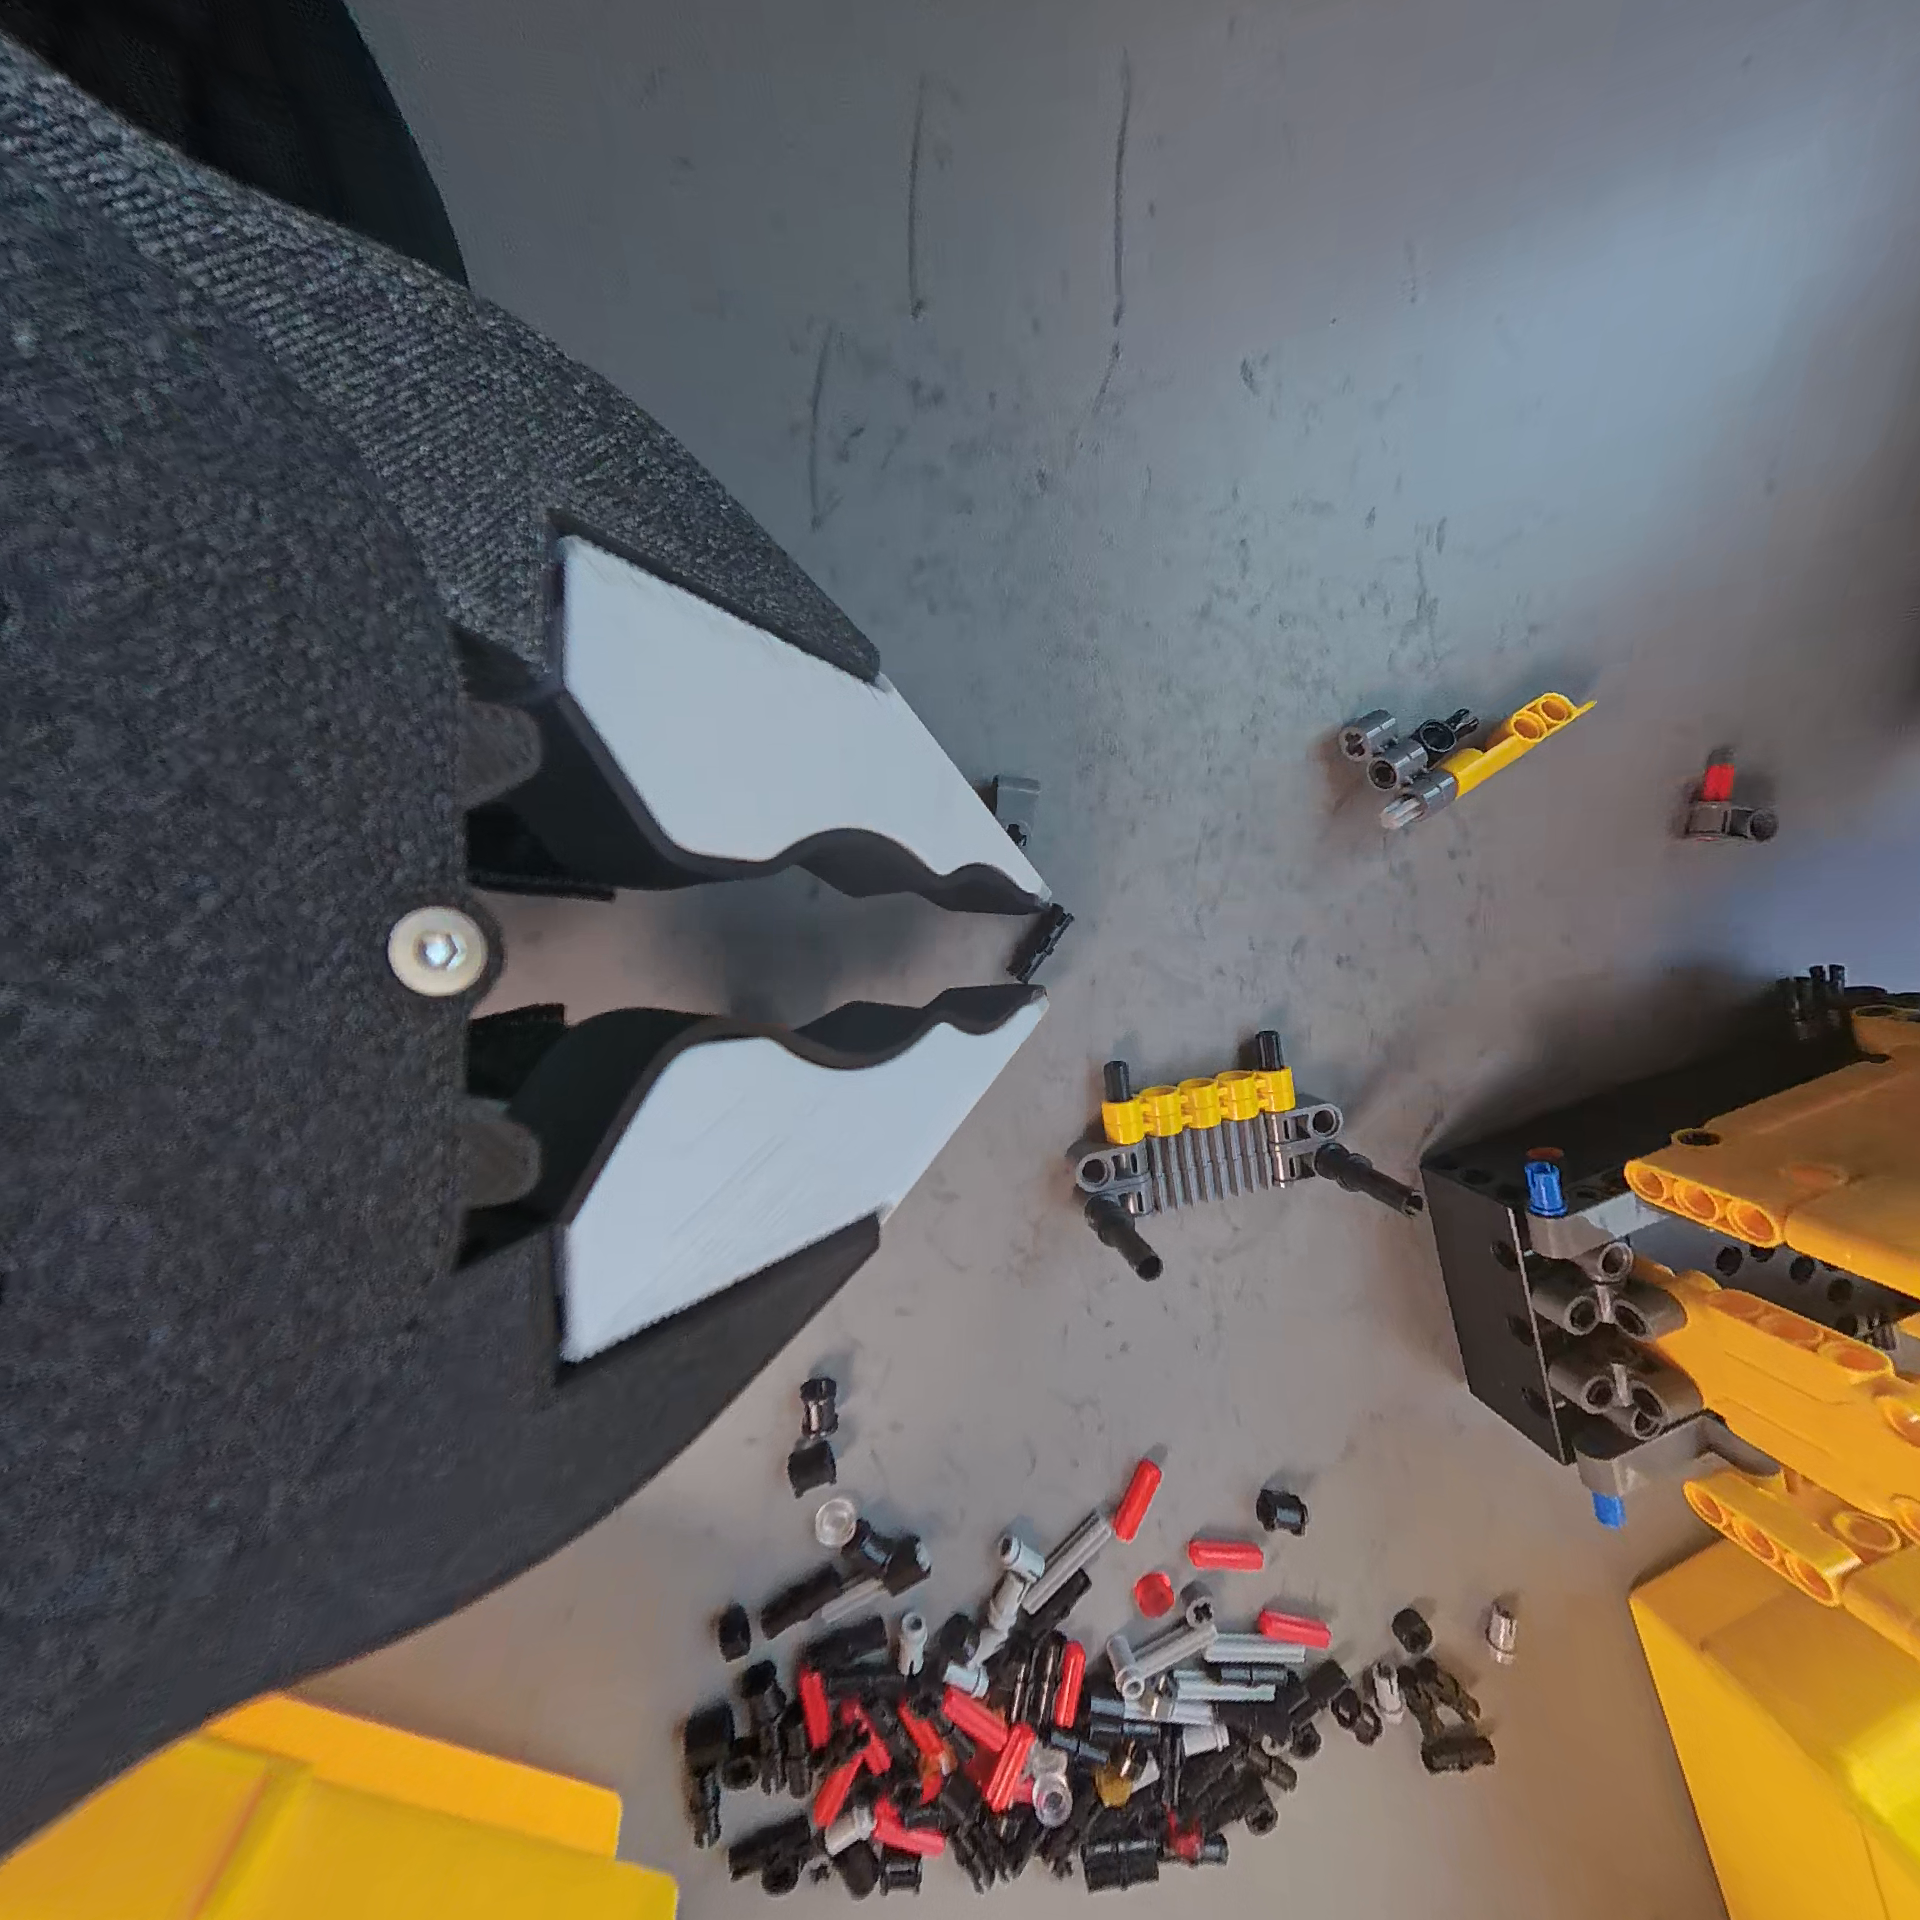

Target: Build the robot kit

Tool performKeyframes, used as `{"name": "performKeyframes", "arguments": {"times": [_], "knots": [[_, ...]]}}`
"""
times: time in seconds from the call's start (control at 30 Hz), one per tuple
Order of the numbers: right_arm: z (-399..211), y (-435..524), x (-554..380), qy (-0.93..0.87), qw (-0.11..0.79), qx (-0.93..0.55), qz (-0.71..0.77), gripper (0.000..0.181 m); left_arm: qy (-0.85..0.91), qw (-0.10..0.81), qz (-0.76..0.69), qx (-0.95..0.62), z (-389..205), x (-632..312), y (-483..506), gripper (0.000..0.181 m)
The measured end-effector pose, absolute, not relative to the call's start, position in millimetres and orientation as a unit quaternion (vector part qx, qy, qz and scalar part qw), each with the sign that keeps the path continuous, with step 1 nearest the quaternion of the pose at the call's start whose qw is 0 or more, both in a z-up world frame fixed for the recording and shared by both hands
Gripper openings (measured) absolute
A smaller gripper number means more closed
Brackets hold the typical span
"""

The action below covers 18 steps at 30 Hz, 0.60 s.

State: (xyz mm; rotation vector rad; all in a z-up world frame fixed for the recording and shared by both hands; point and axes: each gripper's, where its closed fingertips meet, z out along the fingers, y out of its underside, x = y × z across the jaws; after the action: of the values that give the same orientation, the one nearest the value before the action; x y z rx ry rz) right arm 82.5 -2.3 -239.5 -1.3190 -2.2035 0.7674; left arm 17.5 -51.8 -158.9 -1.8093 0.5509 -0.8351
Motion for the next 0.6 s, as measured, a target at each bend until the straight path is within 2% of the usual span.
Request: {"name": "performKeyframes", "arguments": {"times": [0.13,0.6], "knots": [[-240,-3,83,-0.801,0.228,-0.478,0.28,0.004,0.228,0.501,-0.354,-0.756,-165,21,-52,0.026],[-240,8,103,-0.798,0.223,-0.5,0.252,0.004,0.21,0.523,-0.356,-0.746,-158,15,-48,0.029]]}}
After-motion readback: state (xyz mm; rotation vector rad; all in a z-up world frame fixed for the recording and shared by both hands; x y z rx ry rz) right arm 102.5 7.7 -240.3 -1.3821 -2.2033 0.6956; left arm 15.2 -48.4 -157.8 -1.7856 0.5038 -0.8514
